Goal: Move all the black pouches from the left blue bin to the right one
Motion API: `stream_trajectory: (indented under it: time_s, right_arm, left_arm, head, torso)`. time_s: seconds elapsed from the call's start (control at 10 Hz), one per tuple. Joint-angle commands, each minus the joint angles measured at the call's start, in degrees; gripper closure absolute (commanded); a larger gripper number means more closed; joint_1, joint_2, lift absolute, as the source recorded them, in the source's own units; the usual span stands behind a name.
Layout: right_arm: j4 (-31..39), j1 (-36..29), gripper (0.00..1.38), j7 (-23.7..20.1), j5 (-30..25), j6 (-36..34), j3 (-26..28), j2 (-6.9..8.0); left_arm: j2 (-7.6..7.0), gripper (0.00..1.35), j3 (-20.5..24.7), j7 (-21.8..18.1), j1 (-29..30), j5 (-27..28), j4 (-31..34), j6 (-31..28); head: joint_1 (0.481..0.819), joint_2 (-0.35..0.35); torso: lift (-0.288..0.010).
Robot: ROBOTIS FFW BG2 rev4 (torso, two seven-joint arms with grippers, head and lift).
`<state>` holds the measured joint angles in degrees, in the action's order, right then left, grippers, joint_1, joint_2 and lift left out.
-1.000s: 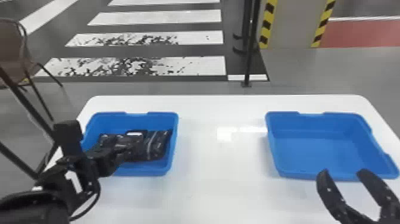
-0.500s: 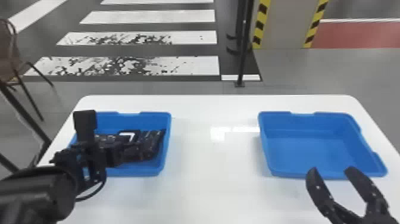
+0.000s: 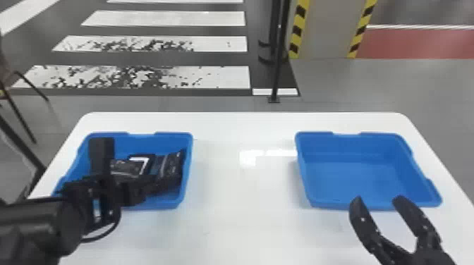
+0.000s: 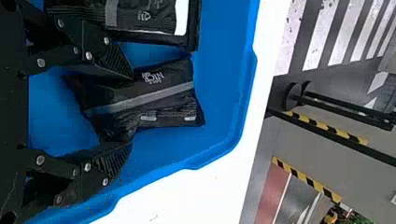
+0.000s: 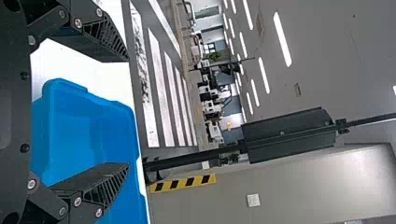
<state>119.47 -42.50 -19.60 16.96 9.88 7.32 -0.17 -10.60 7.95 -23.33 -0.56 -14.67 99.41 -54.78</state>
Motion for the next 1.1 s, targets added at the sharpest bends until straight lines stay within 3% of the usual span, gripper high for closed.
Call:
stream_trajectory:
  time_s: [0.0, 0.2, 0.5, 0.8, 1.0]
  right_arm:
    - [-0.3, -0.1, 0.24, 0.0, 0.5, 0.0, 0.0, -0.01]
    - [-0.3, -0.1, 0.24, 0.0, 0.6, 0.0, 0.0, -0.01]
    - [-0.3, -0.2, 0.24, -0.1, 0.6, 0.0, 0.0, -0.01]
    - [0.4, 0.3, 0.24, -1.2, 0.7, -0.7, 0.0, -0.01]
    - [1.3, 3.1, 0.24, -7.0, 3.0, -11.3, 0.0, -0.62]
  left_arm:
    - [-0.04, 1.14, 0.7, -0.6, 0.3, 2.6, -0.1, 2.2]
    - [0.05, 1.21, 0.8, -1.4, 0.6, 7.7, 0.2, 8.0]
    - [-0.04, 1.21, 1.2, -2.2, 2.2, 9.6, 3.0, 10.8]
    - [0.14, 1.21, 2.1, -2.7, 12.8, 5.2, 20.6, 10.8]
    - [0.23, 1.21, 0.3, -4.1, 17.9, 1.5, 27.4, 11.0]
  head:
    - [0.695, 0.009]
    - [0.695, 0.028]
    - [0.695, 0.055]
    - [0.695, 0.051]
    - [0.695, 0.02]
  torso:
    - [-0.14]
    - [-0.14]
    - [-0.14]
    - [-0.14]
    - [-0.14]
